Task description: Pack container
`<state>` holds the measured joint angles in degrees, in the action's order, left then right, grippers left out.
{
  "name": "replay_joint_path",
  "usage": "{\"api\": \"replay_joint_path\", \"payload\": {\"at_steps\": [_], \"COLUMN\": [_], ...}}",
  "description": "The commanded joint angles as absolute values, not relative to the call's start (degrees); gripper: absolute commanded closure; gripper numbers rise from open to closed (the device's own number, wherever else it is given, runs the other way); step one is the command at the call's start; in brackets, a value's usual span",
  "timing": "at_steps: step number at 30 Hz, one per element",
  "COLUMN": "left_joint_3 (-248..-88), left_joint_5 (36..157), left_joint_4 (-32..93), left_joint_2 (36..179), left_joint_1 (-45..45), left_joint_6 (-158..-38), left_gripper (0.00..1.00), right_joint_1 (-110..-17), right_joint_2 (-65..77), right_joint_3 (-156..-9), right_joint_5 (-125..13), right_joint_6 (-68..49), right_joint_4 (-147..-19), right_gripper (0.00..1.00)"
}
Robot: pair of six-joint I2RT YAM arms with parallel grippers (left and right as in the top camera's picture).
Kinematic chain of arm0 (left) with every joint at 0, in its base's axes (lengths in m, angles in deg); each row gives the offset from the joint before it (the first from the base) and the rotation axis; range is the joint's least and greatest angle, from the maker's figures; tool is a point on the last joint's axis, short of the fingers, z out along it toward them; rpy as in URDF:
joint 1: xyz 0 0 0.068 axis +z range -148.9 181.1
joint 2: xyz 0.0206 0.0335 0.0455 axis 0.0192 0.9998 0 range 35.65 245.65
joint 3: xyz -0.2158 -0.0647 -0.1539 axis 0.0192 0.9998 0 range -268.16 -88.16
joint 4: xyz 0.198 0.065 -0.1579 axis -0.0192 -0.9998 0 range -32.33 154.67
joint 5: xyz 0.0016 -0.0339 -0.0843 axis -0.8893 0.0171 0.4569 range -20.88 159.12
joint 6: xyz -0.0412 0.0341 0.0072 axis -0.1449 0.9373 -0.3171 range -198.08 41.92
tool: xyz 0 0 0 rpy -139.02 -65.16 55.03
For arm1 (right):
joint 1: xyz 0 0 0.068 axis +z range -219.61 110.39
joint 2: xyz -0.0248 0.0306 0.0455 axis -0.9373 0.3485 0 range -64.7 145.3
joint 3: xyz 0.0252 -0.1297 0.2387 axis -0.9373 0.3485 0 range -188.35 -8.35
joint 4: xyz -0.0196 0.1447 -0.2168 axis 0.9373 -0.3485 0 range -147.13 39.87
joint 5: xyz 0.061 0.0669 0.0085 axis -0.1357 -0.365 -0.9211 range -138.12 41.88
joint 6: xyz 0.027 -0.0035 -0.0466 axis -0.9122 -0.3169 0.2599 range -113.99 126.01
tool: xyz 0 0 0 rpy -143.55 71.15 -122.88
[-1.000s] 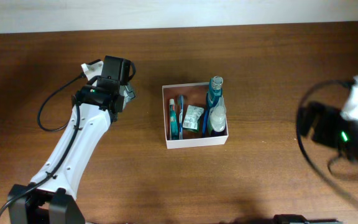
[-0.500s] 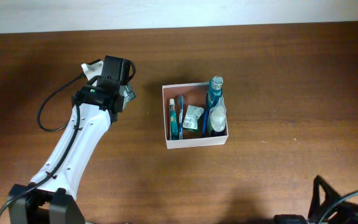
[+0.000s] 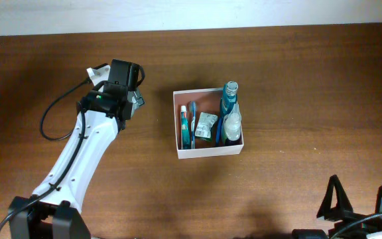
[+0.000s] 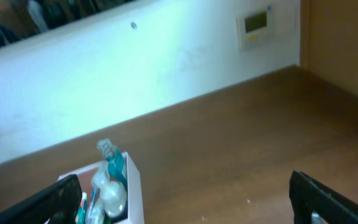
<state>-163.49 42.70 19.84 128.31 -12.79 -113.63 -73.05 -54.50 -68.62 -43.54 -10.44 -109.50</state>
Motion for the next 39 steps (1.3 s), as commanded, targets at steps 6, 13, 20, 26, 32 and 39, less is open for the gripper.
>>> {"api": "replay_joint_path", "payload": {"at_steps": [6, 13, 20, 26, 32, 39], "left_joint_3": [-164.19, -164.17, -164.19, -164.19, -164.19, -164.17], "left_joint_5": [41.87, 41.87, 41.85, 41.87, 41.87, 41.87], "left_joint_4": [19.84, 19.84, 19.84, 19.84, 19.84, 19.81], "left_joint_2": [127.13, 127.13, 127.13, 127.13, 127.13, 127.13], "left_joint_1": [-12.61, -12.61, -12.61, -12.61, -12.61, -12.61], "left_joint_6": [-112.94, -112.94, -112.94, -112.94, -112.94, -112.94], "left_gripper": [0.01, 0.01, 0.01, 0.01, 0.01, 0.01], "right_joint_1": [-73.44, -73.44, -73.38, -73.38, -73.38, -73.40], "right_joint_2": [-62.30, -64.47, -64.47, -64.47, -64.47, -64.49], "right_joint_3": [-53.10, -42.43, -33.95, -26.43, -20.12, -13.56], "right_joint_5": [-43.13, -43.13, -43.11, -43.39, -43.32, -43.30], "right_joint_6": [-10.53, -10.53, -10.53, -10.86, -10.92, -10.70], "right_joint_4": [-94.49, -81.31, -68.85, -59.39, -52.46, -47.17], "right_gripper": [0.02, 0.02, 0.02, 0.02, 0.01, 0.01]}}
